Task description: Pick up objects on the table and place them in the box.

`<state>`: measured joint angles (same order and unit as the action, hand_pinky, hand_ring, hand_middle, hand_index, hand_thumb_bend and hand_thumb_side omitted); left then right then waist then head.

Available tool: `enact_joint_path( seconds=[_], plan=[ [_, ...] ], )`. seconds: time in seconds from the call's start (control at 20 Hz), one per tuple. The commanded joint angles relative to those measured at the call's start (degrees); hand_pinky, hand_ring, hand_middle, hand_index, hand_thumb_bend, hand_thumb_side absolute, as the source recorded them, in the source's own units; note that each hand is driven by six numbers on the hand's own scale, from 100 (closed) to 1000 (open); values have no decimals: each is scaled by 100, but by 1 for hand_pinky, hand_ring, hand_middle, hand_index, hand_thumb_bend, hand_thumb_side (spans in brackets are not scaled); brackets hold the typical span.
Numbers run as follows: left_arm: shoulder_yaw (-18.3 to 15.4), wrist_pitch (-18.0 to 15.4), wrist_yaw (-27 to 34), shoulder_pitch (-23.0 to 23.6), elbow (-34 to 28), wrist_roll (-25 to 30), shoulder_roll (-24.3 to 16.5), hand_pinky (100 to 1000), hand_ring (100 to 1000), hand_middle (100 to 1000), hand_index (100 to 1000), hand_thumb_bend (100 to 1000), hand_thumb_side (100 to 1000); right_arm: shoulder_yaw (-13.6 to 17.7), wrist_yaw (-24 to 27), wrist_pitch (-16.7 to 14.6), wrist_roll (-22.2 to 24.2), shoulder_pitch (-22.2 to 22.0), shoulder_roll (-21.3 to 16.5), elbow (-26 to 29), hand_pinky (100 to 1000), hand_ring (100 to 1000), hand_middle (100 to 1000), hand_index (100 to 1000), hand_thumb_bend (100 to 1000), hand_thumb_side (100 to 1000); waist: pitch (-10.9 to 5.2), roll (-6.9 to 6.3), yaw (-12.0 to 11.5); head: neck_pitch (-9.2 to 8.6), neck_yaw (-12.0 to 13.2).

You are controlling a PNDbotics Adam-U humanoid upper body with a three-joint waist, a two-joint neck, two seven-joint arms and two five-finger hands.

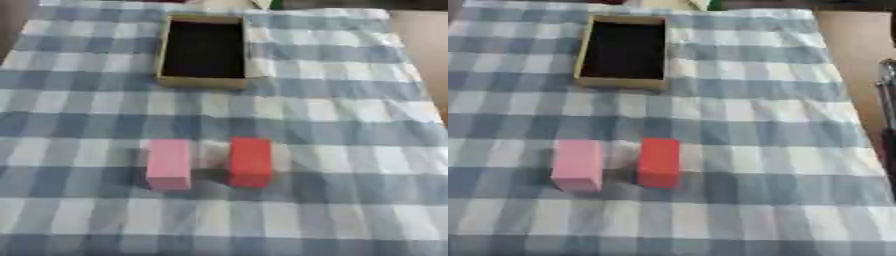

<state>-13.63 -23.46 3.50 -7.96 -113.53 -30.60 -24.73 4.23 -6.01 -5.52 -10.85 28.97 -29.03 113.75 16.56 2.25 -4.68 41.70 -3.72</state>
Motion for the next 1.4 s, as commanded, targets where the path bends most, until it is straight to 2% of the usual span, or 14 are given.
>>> enact_joint_path(
  seconds=[0.05,0.35,0.55,0.8,0.95,1.2,1.4],
  plan=[
    [-45,-4,-37,-3,-106,2,-82,641,547,559,794,116,928,38,0,3,21,78,-169,85,829,802,568,762,100,894,-92,-15,4,-49,-5],
    [-42,-1,-38,4,-106,5,-85,642,548,559,794,115,928,-33,-25,28,101,160,-253,85,830,803,568,765,100,897,-99,-7,3,-31,-1],
    [-33,1,-38,21,-106,13,-108,642,548,560,794,115,928,-308,-110,45,365,385,-679,-20,831,809,571,772,100,905,-120,9,-3,1,5],
    [-14,9,-36,36,-106,34,-140,642,547,560,794,114,929,-882,-304,-119,989,894,-1350,-297,832,823,592,788,100,917,-147,46,3,41,-1],
    [-3,16,-34,48,-106,48,-152,641,546,559,794,112,930,-1245,-429,-235,1411,1204,-1580,-445,833,830,607,797,100,929,-154,54,-4,53,-12],
    [12,5,-18,54,-106,57,-171,641,546,560,794,112,929,-1846,-512,-328,2096,1784,-1729,-658,836,839,630,810,100,942,-169,55,-21,65,-37],
    [25,9,-7,55,-106,74,-180,641,546,560,794,112,929,-2265,-606,-304,2547,2224,-1703,-784,838,845,653,817,100,946,-186,61,-25,72,-52]
  ],
)
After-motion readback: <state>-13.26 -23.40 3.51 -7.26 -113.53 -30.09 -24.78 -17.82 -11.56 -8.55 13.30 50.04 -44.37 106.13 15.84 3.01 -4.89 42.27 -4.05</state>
